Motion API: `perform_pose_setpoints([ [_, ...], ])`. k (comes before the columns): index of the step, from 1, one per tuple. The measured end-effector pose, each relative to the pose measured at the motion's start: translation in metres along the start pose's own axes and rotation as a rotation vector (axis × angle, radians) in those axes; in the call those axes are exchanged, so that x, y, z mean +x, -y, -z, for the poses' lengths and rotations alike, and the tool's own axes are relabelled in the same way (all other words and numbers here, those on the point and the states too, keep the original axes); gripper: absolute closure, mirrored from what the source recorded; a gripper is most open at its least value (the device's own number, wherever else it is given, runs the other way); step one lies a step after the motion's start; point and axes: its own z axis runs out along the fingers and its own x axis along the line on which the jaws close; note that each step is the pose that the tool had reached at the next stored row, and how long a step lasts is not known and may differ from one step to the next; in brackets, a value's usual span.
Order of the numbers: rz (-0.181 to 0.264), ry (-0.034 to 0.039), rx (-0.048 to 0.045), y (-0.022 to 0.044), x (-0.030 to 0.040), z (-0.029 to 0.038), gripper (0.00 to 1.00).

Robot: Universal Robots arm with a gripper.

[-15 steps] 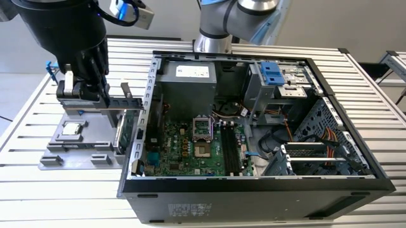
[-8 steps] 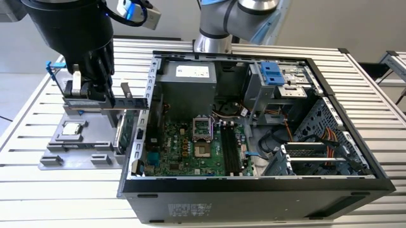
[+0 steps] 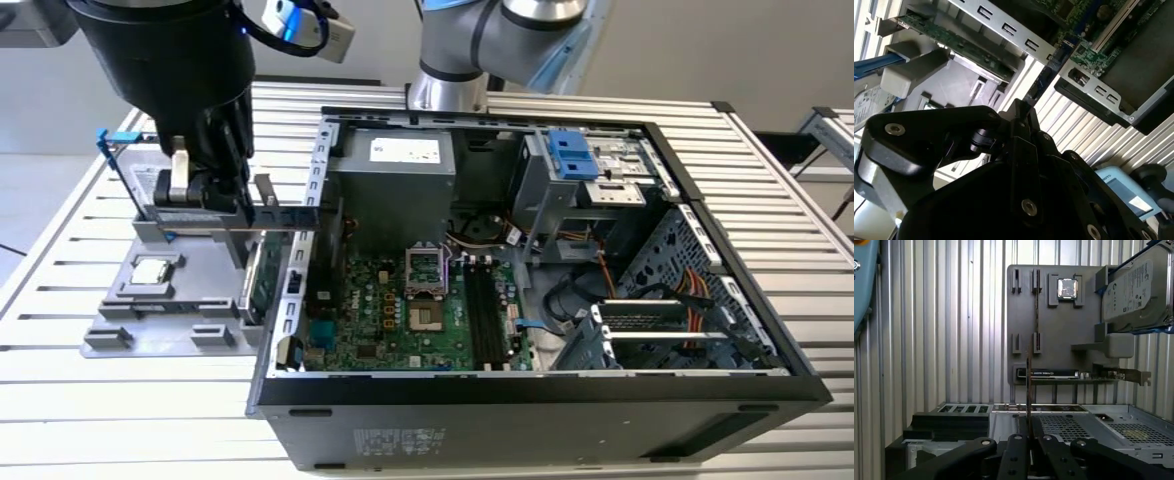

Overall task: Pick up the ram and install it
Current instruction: 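Pick up the ram and move it above insertion slot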

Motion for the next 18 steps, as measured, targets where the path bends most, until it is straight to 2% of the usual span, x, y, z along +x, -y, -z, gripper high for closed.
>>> perform_pose_setpoints([
  [18, 0.0, 0.0, 0.0, 0.0192, 0.0, 0.0003, 1.0],
])
